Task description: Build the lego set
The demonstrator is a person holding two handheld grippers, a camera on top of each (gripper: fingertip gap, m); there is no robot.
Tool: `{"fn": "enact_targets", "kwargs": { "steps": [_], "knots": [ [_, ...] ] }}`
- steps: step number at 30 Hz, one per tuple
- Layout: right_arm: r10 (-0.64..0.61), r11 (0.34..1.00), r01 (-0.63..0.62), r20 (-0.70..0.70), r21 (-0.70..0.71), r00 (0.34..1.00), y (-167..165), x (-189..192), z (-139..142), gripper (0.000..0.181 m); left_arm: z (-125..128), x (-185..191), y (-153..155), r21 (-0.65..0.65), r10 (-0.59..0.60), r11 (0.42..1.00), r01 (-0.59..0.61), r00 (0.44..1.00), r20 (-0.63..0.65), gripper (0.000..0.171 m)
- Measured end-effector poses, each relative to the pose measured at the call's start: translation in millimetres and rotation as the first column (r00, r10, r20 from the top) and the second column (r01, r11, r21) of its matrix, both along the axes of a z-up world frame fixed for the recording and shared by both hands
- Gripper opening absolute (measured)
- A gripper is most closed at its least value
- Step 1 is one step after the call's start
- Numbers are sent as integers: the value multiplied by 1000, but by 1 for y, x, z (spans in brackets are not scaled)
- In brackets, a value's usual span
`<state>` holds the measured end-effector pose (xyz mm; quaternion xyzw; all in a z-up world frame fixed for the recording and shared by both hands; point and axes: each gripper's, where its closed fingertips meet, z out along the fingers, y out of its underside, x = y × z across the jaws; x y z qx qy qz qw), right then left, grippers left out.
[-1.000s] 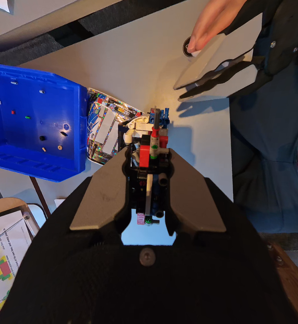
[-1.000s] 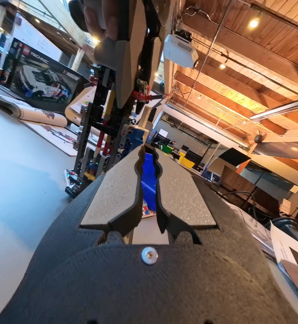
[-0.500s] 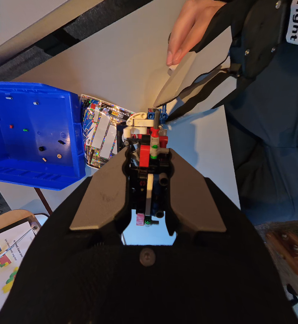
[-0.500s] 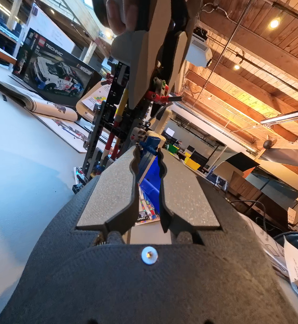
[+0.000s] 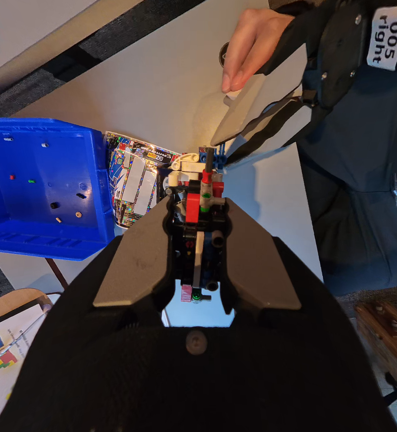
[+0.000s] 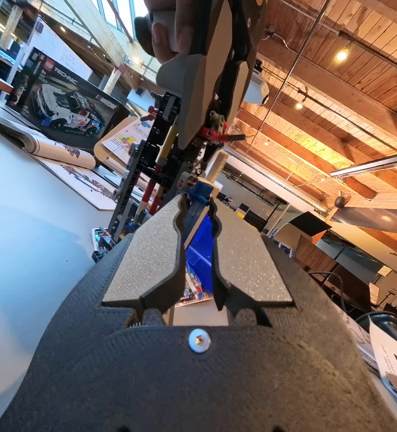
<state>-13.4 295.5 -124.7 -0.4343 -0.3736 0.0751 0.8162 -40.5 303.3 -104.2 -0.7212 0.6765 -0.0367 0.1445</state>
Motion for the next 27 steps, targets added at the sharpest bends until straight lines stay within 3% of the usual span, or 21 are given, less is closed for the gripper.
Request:
{"fn": "enact_targets", "kwargs": {
  "steps": [3,8,15,19,27],
  "knots": [
    [-7,1000,7,-21,2,1000,-1,5,2,12,2,-3,4,-16,31,999,-31,999,20,38],
    [24,997,-27,-42,-76,999,5,11,-6,10,10,-12,26,-60,222,974,-217,971,85,38],
    [37,982,-53,-89,-182,995,21,21,-13,7,17,-38,53,-186,481,874,-448,852,207,38],
    [49,975,-67,-87,-214,995,24,19,-17,6,18,-53,58,-234,557,829,-508,788,262,37],
    [64,960,-80,-68,-268,996,28,14,-26,7,18,-78,51,-292,600,800,-524,715,359,37]
  ]
}}
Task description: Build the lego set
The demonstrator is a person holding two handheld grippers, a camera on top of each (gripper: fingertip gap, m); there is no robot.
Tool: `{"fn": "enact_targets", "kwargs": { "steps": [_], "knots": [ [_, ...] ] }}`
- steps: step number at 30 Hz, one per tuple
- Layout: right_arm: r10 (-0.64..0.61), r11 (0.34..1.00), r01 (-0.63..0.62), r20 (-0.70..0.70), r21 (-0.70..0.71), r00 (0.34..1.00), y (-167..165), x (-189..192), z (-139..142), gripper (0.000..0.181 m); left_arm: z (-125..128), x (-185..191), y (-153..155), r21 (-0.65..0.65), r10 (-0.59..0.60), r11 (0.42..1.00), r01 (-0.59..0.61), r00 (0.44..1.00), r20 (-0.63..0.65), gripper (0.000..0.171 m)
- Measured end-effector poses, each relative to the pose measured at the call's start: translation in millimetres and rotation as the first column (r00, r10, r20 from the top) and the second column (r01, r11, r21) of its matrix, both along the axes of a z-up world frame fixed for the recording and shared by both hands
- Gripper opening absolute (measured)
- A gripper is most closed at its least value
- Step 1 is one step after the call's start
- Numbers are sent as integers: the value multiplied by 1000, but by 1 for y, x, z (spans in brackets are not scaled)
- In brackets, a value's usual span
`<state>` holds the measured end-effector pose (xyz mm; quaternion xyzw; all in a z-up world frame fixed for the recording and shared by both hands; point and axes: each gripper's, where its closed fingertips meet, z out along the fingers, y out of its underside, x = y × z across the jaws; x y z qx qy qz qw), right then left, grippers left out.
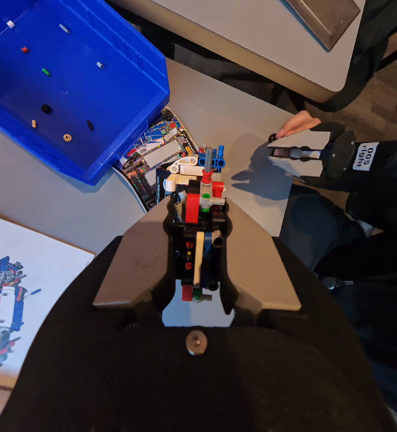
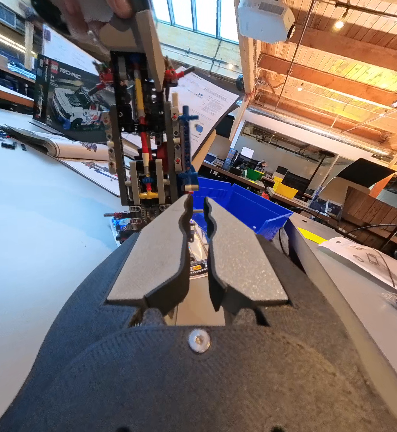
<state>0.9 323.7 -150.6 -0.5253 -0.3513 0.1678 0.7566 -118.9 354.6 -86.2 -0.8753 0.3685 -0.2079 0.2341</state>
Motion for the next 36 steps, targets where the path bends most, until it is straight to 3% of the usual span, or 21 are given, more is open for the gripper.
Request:
{"fn": "enact_targets", "kwargs": {
  "steps": [7,15,27,36],
  "knots": [
    [25,998,-26,-11,-51,1000,4,-1,-5,7,-6,-37,-8,8,112,993,-115,978,175,37],
    [42,997,-41,14,-67,999,3,-6,-10,7,-21,-60,-43,164,4,985,-54,956,294,37],
    [24,1000,-24,125,1,992,-3,-18,-18,7,-41,-68,-83,351,-71,936,-19,968,241,36],
    [12,1000,-16,168,19,986,-4,-23,-22,6,-52,-62,-103,422,-95,907,5,977,192,36]
  ]
}}
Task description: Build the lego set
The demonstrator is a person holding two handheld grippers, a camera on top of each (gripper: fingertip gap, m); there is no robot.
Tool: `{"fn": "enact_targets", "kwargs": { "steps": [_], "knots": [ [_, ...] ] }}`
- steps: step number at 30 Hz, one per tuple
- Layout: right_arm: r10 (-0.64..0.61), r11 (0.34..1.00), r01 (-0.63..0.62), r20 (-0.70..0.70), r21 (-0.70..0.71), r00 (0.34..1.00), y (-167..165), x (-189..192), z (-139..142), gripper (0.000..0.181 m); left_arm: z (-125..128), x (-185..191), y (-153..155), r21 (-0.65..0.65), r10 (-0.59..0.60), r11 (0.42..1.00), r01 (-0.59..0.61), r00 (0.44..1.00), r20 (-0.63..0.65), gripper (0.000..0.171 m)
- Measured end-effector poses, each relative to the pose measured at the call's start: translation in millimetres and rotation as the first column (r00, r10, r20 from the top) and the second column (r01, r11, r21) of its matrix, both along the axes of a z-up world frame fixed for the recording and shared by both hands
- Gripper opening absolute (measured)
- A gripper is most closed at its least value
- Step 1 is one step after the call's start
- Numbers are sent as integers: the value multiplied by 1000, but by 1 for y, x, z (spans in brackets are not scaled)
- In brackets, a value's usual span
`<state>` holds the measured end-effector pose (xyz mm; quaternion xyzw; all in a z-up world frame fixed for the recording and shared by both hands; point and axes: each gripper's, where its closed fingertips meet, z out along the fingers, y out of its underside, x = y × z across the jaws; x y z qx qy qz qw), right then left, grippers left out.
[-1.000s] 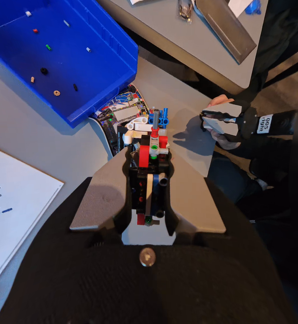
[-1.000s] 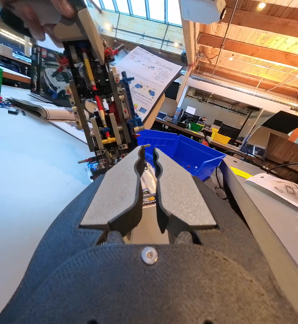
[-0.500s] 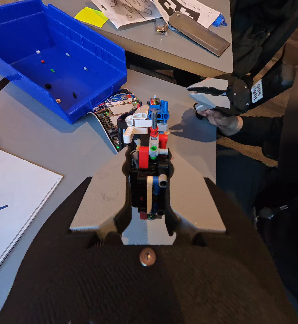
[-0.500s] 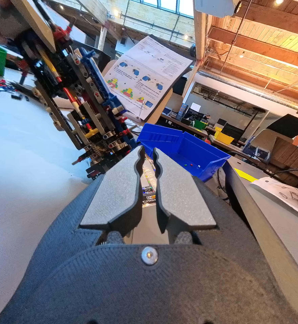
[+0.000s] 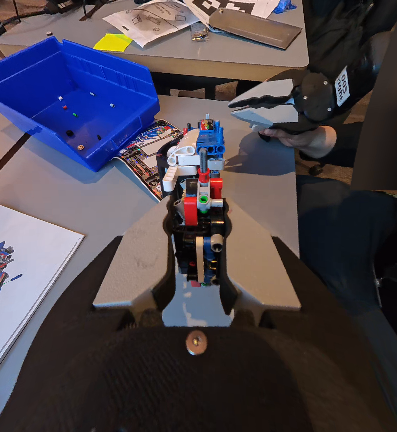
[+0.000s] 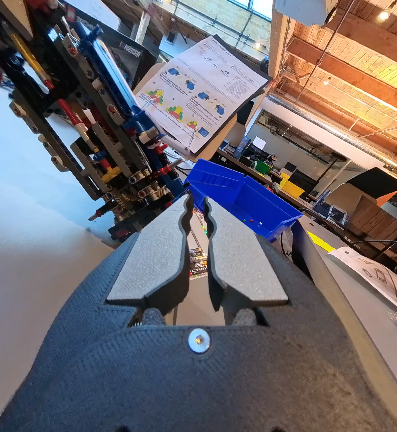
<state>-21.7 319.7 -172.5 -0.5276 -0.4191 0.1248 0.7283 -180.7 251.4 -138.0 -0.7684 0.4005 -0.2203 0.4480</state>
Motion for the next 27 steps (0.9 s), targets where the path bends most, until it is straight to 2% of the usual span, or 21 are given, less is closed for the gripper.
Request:
{"fn": "enact_targets", "kwargs": {
  "steps": [5,12,19,27],
  "knots": [
    [1,1000,-1,10,2,1000,0,-1,-1,7,-10,-8,-6,7,27,1000,-28,1000,15,36],
    [-6,1000,5,30,13,1000,-1,-3,-3,6,-21,-19,-9,-27,64,998,-61,990,127,36],
    [-8,1000,7,47,21,999,-1,-5,-5,6,-33,-34,-12,-95,114,991,-92,957,268,37],
    [-15,999,13,65,30,998,-1,-7,-6,6,-40,-41,-13,-115,128,989,-95,936,328,37]
  ]
}}
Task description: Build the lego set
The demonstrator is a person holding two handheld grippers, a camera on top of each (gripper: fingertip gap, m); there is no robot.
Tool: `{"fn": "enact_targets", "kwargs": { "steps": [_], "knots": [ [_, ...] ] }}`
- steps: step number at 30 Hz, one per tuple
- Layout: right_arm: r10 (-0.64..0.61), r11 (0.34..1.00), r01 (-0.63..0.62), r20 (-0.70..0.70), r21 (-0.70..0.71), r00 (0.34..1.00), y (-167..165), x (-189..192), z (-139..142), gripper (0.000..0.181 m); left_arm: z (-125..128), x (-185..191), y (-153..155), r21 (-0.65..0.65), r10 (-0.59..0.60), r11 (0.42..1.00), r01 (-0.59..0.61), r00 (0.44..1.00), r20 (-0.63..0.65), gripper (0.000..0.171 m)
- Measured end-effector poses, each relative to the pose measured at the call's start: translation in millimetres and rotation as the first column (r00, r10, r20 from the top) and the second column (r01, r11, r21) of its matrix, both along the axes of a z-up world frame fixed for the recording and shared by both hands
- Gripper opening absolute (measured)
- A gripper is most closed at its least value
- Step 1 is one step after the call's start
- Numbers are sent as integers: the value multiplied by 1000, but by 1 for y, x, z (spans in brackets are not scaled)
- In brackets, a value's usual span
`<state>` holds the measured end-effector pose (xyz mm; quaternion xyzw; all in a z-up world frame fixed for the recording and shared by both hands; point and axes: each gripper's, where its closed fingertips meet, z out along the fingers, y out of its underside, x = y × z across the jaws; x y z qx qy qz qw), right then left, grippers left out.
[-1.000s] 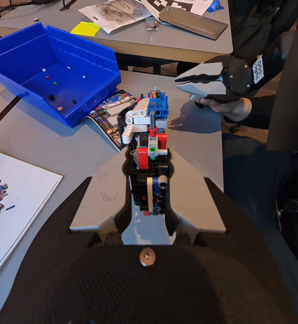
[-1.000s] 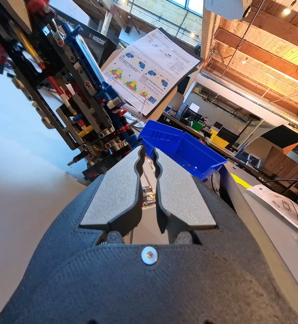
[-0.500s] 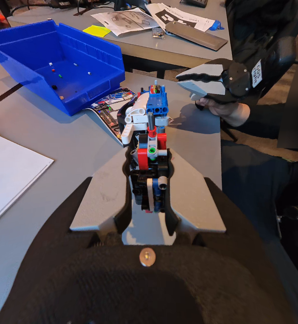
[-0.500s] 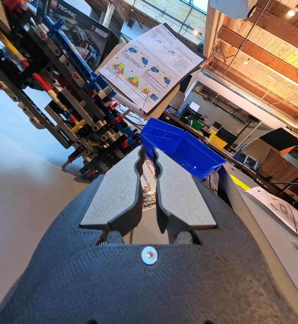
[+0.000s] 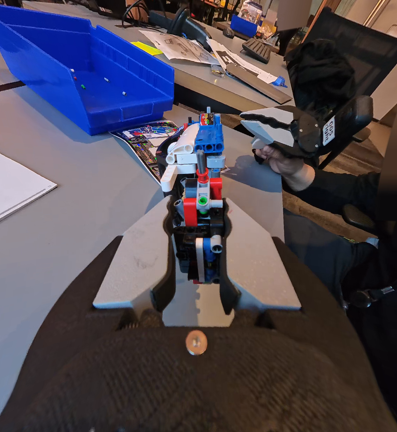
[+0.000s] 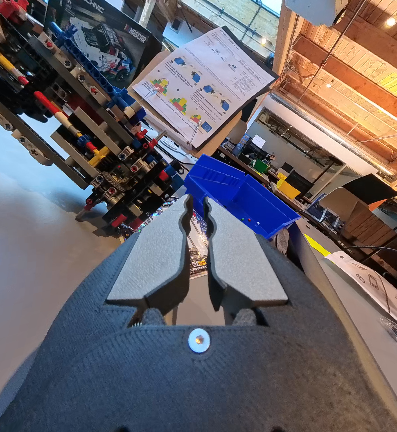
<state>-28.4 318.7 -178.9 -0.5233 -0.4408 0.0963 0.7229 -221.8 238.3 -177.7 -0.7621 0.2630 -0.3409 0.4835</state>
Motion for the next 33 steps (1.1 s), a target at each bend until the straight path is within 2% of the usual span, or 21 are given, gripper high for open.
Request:
{"fn": "enact_targets", "kwargs": {
  "steps": [8,33],
  "knots": [
    [-9,1000,8,25,10,1000,0,-2,-2,6,-4,-3,-1,3,4,1000,-5,999,35,37],
    [-84,996,77,140,52,987,10,-7,-16,6,-14,4,-17,229,-96,969,87,995,27,37]
  ]
}}
